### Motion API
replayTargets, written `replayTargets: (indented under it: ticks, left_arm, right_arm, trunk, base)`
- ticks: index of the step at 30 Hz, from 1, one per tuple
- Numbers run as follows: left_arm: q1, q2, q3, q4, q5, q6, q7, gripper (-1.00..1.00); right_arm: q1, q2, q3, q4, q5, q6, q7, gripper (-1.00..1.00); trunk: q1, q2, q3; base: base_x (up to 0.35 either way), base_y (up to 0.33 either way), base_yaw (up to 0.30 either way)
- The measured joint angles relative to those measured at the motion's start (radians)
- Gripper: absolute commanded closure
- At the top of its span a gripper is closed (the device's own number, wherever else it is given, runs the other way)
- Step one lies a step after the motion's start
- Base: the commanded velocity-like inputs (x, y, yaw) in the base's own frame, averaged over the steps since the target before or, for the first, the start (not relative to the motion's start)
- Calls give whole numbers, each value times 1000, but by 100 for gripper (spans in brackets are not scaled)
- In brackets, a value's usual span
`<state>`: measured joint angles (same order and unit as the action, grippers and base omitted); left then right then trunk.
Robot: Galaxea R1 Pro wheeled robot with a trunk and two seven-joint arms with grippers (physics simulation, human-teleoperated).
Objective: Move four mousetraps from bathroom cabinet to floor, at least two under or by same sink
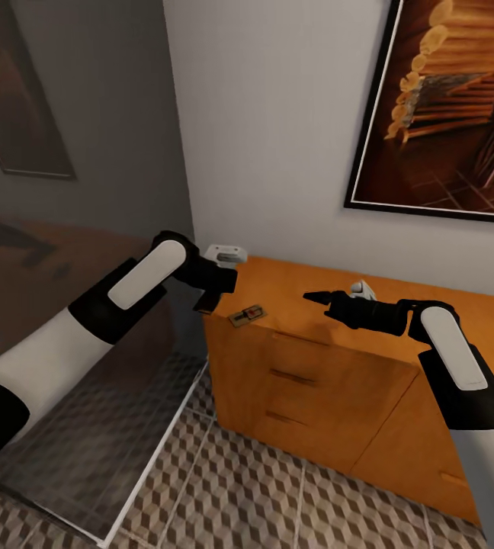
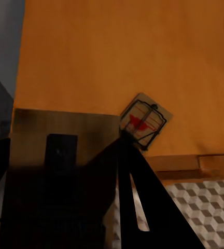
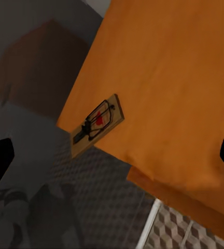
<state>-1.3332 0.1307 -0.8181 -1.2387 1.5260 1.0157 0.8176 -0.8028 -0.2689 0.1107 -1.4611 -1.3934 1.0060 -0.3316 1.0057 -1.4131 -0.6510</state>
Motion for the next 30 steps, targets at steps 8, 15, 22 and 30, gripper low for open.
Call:
replayTargets:
  ticks: [8,15,22,30]
  left_arm:
    - [2,0,23,7,-2,-6,0,100]
    - [3,-4,52,13,-2,-7,-1,100]
    - [3,-5,57,13,-1,-4,-1,100]
    - [3,-12,59,13,-1,-4,-1,100]
  right_arm:
    - [0,0,0,0,0,0,0,-100]
    - [0,1,0,0,0,0,0,-100]
    - [1,1,0,1,0,0,0,-100]
    - [1,1,0,2,0,0,-1,-100]
  trunk:
    - [-1,0,0]
    - [-16,28,12]
    - [-43,77,34]
    - [-73,133,60]
  base:
    - [-70,0,0]
    - [-5,0,0]
    - [0,0,0]
    - [0,0,101]
